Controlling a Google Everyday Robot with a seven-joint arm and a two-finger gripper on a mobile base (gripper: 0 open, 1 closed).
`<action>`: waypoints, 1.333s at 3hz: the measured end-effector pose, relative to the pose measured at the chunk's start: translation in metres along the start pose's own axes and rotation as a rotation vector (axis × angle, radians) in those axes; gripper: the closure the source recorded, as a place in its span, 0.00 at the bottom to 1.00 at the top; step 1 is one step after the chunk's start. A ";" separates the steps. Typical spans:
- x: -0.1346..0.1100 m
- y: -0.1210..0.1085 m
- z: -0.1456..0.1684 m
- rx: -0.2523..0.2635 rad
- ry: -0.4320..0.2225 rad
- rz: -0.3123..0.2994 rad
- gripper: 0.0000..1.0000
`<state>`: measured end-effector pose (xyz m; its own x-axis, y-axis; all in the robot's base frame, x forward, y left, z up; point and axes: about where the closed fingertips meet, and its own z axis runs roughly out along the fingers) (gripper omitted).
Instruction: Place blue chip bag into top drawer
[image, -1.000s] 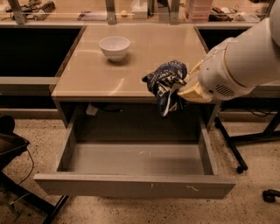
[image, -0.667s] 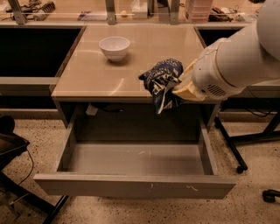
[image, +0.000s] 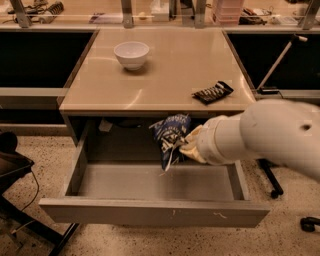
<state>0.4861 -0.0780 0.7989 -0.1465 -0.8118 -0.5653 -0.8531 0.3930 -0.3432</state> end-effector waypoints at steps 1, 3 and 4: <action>0.034 0.013 0.055 0.000 -0.026 0.053 1.00; 0.077 0.014 0.109 0.008 -0.040 0.127 1.00; 0.077 0.014 0.110 0.010 -0.042 0.128 0.81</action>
Offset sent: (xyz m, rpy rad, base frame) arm 0.0404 -0.0137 -0.1619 0.1174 0.0583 -0.1062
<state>0.5179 -0.0877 0.6684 -0.2327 -0.7361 -0.6356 -0.8239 0.4965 -0.2733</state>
